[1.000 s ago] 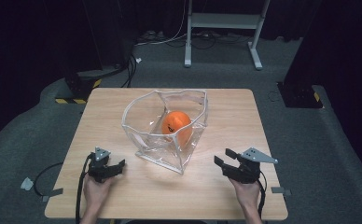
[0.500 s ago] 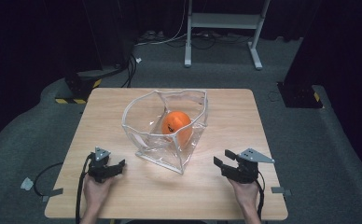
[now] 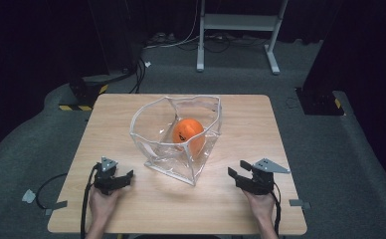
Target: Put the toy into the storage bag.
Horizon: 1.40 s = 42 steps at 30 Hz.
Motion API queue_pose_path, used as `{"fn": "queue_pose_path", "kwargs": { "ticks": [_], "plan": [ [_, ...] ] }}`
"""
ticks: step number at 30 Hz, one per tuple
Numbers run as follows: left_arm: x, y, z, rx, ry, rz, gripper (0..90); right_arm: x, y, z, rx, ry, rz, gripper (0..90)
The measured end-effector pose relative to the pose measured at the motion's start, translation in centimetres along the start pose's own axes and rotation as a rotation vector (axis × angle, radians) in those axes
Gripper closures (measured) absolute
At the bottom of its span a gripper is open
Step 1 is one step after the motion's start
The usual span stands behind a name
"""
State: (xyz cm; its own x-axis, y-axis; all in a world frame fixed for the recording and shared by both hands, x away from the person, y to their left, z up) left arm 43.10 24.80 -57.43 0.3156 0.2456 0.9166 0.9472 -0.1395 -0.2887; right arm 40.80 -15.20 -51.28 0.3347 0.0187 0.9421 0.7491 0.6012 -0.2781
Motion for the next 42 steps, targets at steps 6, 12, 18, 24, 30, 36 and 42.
{"fn": "queue_pose_path", "kwargs": {
  "ticks": [6, 12, 18, 24, 30, 36, 42],
  "plan": [
    [0.0, 0.0, 0.0, 0.0, 0.0, 0.0, 24.1, -0.3, 0.5, -0.2, -0.009, -0.007, 0.014, 39.0],
    [0.0, 0.0, 0.0, -0.002, 0.005, 0.005, 24.1, -0.9, 1.0, -0.5, -0.019, -0.007, 0.035, 39.1],
    [0.0, 0.0, 0.0, 0.001, -0.001, -0.001, 24.1, -1.5, 1.4, -0.9, -0.032, 0.003, 0.055, 39.1],
    [0.0, 0.0, 0.0, 0.0, 0.002, 0.001, 24.1, -2.1, 1.7, -1.1, -0.054, -0.026, 0.087, 39.1],
    [0.0, 0.0, 0.0, -0.001, 0.005, 0.004, 24.1, -2.7, 2.1, -1.1, -0.086, -0.071, 0.13, 39.2],
    [0.0, 0.0, 0.0, 0.0, 0.001, 0.0, 24.1, -3.1, 2.5, -1.2, -0.106, -0.09, 0.164, 39.2],
    [0.0, 0.0, 0.0, -0.001, 0.004, 0.003, 24.1, -3.8, 3.2, -1.3, -0.135, -0.147, 0.204, 39.2]
  ]
}}
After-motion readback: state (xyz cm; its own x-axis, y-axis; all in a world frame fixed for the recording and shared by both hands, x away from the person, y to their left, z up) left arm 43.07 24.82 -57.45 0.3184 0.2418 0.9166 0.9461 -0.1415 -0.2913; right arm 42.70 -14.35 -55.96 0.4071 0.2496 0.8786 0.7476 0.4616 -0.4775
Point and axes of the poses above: each handheld gripper's, and its own axes: y roughly forward along the jaws, x roughly out of its top, z roughly to its left, the point moved 8 cm from there along y, roughly forward along the jaws, and after that the axes turned 11 degrees about -z, right-handed, at the moved point
